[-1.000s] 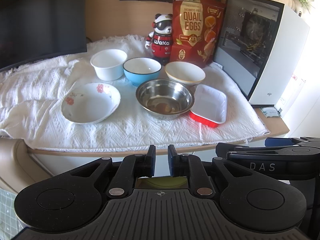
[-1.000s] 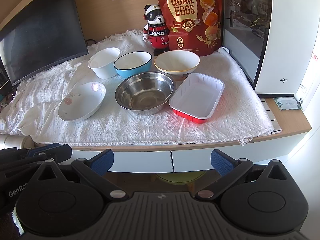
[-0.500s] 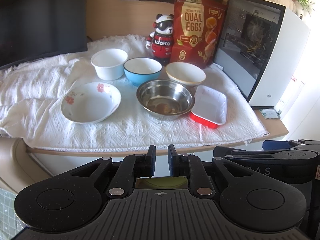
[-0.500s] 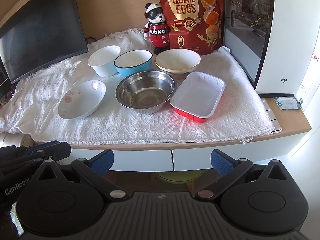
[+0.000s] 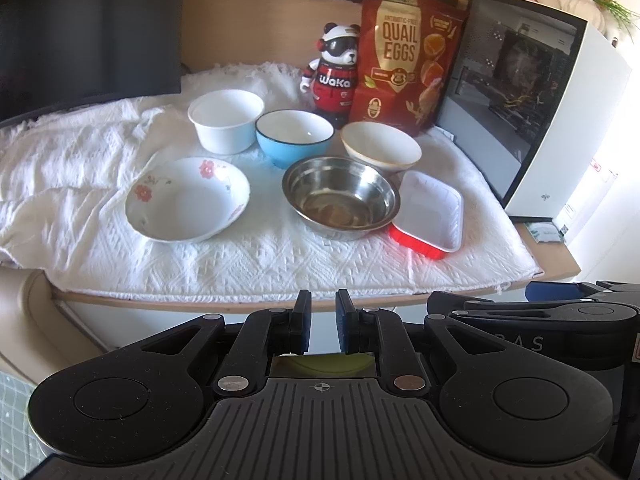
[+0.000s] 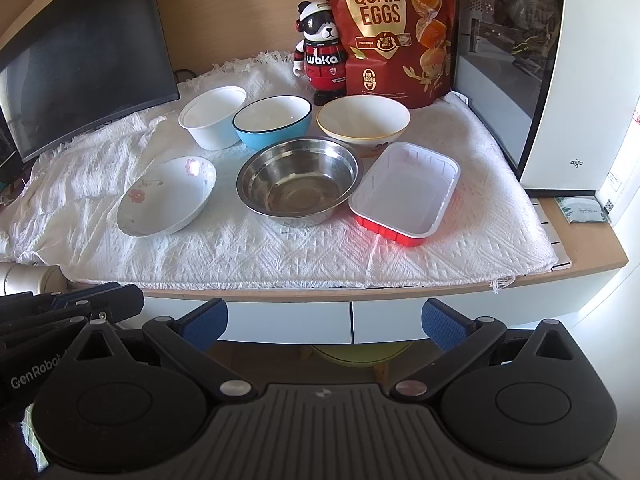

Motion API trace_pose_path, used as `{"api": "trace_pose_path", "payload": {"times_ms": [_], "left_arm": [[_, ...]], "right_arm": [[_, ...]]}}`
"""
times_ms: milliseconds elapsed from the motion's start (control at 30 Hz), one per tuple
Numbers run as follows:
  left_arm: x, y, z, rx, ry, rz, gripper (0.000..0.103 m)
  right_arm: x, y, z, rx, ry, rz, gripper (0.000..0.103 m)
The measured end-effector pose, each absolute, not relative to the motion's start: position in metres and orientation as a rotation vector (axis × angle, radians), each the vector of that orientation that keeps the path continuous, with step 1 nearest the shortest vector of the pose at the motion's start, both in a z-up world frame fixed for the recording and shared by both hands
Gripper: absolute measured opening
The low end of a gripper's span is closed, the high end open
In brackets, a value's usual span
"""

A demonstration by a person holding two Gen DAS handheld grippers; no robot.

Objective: Organize plates and bowls

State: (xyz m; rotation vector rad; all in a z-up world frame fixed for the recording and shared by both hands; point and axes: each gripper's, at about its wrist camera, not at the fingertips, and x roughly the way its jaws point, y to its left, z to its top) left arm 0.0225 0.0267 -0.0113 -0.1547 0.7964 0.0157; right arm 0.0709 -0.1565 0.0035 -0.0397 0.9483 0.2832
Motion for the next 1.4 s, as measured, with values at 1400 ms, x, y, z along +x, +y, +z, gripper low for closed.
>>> {"api": "trace_pose_path", "payload": {"times_ms": [1400], "left_arm": [[0.234,0.176,-0.097,-0.551,0.982,-0.315,0.017]], "right_arm": [[0.215,-0.09,-0.038,-0.151,0.97,0.045,0.1]]}}
